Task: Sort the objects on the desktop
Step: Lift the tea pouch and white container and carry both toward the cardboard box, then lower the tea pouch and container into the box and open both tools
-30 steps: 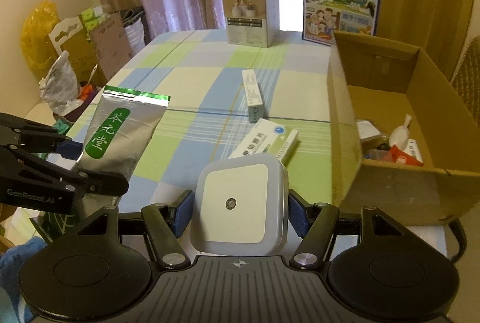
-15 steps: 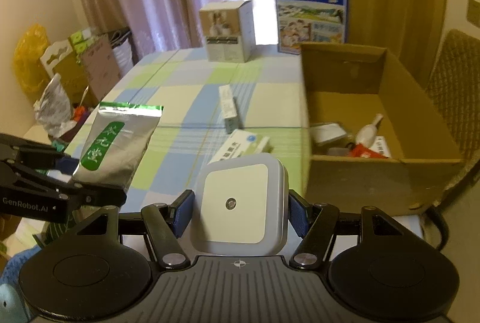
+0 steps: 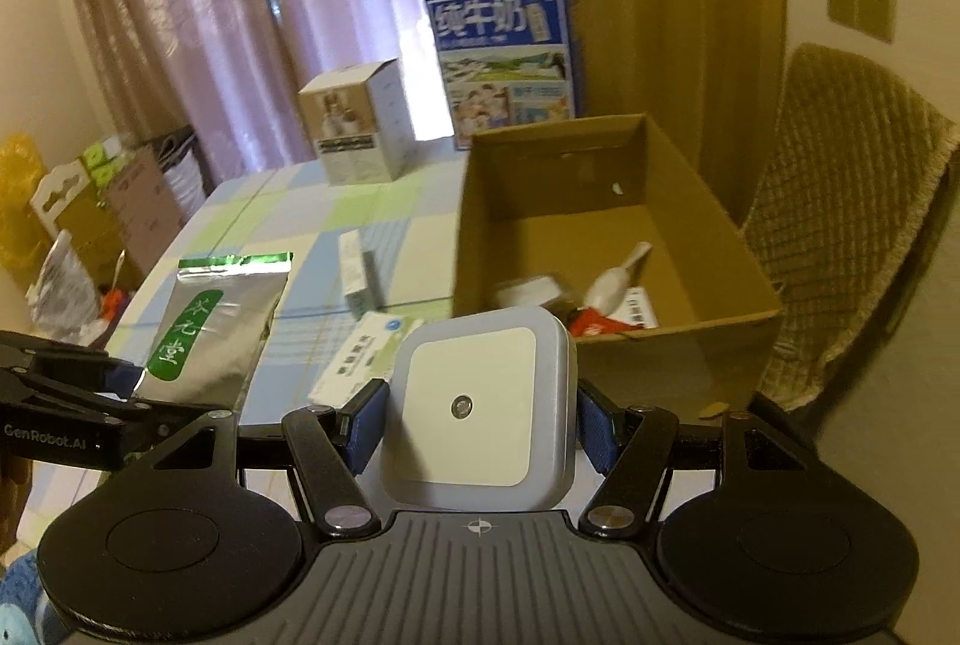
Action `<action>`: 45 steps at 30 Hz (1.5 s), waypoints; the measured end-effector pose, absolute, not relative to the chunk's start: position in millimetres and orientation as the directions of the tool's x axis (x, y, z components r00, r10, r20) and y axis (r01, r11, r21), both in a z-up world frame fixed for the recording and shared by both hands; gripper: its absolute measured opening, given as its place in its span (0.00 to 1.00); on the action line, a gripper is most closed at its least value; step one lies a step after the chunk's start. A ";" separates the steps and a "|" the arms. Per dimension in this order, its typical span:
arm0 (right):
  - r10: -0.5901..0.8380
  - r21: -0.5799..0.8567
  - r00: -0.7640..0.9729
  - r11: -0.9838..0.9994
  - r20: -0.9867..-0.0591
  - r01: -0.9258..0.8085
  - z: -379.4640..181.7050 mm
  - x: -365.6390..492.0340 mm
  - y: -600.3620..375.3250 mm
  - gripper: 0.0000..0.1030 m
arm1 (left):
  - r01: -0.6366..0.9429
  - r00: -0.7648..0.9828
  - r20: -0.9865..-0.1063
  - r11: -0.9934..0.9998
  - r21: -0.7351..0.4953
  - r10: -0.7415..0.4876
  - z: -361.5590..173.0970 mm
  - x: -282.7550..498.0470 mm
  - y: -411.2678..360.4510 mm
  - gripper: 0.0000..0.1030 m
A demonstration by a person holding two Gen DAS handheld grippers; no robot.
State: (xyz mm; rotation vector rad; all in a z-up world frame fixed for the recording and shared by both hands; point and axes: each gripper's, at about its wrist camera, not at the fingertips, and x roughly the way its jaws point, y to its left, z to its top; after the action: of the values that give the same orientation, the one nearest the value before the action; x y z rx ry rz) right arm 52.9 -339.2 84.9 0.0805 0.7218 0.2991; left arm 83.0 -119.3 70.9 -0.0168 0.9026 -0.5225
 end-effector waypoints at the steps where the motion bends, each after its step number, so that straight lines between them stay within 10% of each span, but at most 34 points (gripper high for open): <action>1: 0.292 0.177 0.714 0.956 -0.637 -0.234 85.6 53.0 -343.0 0.60 | 0.429 0.501 -0.742 0.872 -0.235 -0.446 70.9 84.7 -123.1 0.46; 45: 0.221 0.129 0.757 0.975 -0.615 -0.180 81.8 193.9 -428.1 0.60 | 0.521 0.447 -0.681 0.787 -0.330 -0.581 76.9 229.4 -267.6 0.46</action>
State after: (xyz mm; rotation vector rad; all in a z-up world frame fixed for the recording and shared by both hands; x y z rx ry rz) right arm 193.9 -428.1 81.8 0.0633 0.6783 0.2182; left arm 229.4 -267.6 76.9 -0.0760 0.8727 -0.6828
